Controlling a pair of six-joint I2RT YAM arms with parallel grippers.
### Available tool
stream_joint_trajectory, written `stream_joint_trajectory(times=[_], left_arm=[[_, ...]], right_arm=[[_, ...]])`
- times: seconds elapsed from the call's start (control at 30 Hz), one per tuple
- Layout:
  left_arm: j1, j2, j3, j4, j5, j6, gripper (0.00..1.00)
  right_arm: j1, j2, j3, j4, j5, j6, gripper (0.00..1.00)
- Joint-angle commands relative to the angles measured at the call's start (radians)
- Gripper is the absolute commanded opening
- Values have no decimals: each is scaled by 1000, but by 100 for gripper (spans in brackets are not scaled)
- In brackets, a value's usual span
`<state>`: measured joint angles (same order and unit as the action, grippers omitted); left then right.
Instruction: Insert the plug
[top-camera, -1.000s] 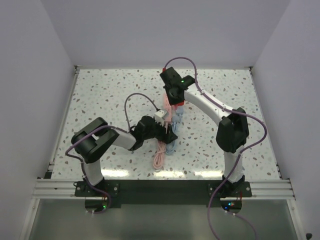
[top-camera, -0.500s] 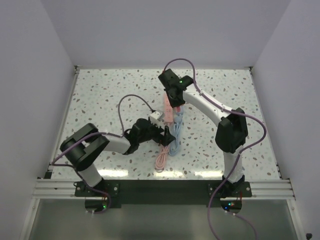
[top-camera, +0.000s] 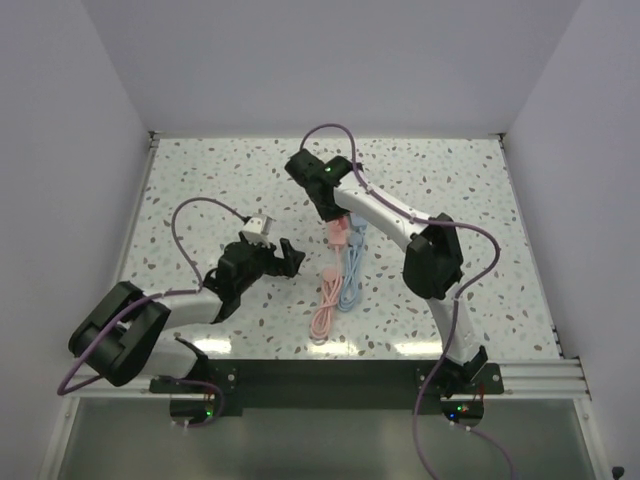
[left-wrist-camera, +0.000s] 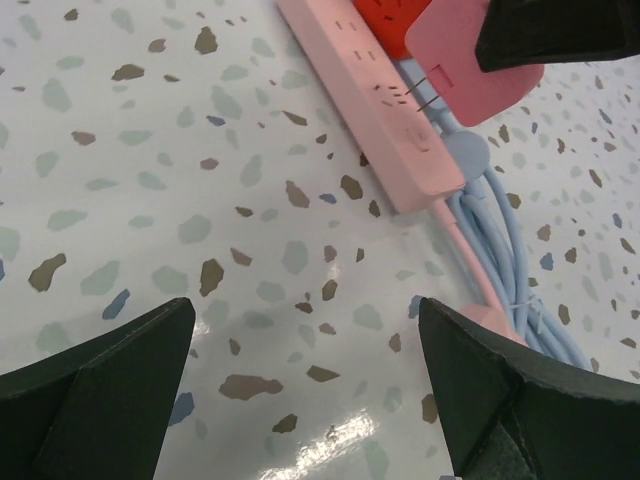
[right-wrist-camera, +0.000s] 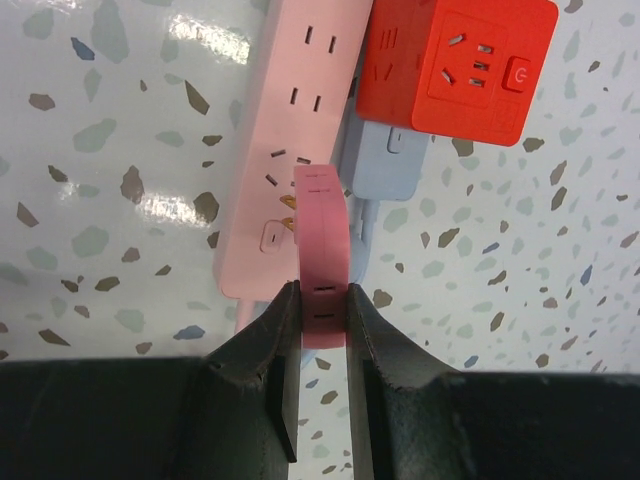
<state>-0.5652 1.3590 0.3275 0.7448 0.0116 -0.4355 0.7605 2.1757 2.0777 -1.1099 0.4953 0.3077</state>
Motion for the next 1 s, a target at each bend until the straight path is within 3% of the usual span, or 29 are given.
stream_joint_trajectory(times=[0.0,0.33,0.97], left_arm=[[30,-23,-31,50,-22,-16,100],[39,-15,-41,59,7,-8,100],[48,3,-54,84,42,-11,100]], right_arm=[[8,28,80,-63,71,34,0],[10,124,214,-145,126,44,0],[10,191,306,-199,109,65,0]])
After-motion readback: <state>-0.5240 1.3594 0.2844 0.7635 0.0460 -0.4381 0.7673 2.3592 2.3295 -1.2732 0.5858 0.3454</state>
